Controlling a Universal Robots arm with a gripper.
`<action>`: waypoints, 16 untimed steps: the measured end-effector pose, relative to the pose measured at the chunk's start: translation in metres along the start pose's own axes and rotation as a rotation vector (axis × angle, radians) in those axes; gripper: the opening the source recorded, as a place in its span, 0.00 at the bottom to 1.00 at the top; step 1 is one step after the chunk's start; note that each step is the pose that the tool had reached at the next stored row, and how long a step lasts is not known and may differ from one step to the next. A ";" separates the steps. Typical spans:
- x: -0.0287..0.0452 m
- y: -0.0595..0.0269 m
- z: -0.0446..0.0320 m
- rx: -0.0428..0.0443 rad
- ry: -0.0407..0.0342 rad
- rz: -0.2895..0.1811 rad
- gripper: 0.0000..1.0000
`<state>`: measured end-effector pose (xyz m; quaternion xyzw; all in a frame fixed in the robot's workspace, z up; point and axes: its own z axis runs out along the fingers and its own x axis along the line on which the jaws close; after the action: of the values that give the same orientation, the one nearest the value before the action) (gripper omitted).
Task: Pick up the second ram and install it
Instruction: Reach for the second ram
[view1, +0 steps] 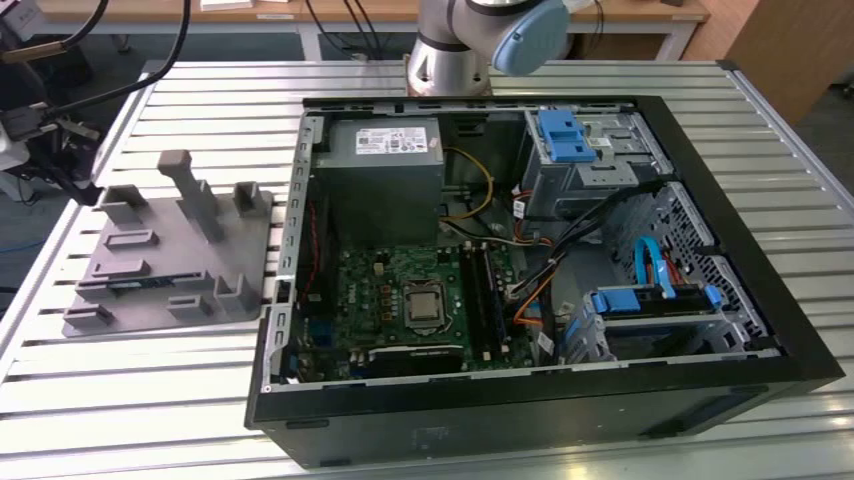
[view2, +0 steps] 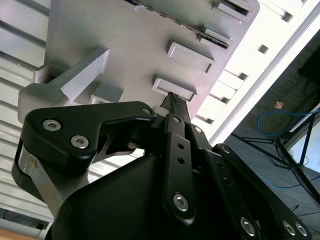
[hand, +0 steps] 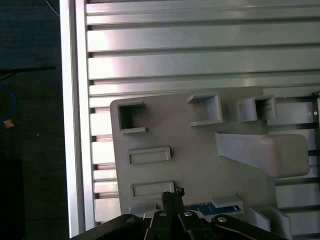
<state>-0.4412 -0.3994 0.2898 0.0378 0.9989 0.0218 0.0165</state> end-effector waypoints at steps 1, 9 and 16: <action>0.0000 0.0000 0.0006 0.0000 0.0000 0.000 0.10; 0.0002 -0.0002 0.0055 0.0000 0.0000 0.000 0.10; 0.0003 -0.0004 0.0100 0.0000 0.0000 0.000 0.10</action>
<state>-0.4412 -0.3994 0.2798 0.0378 0.9989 0.0218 0.0165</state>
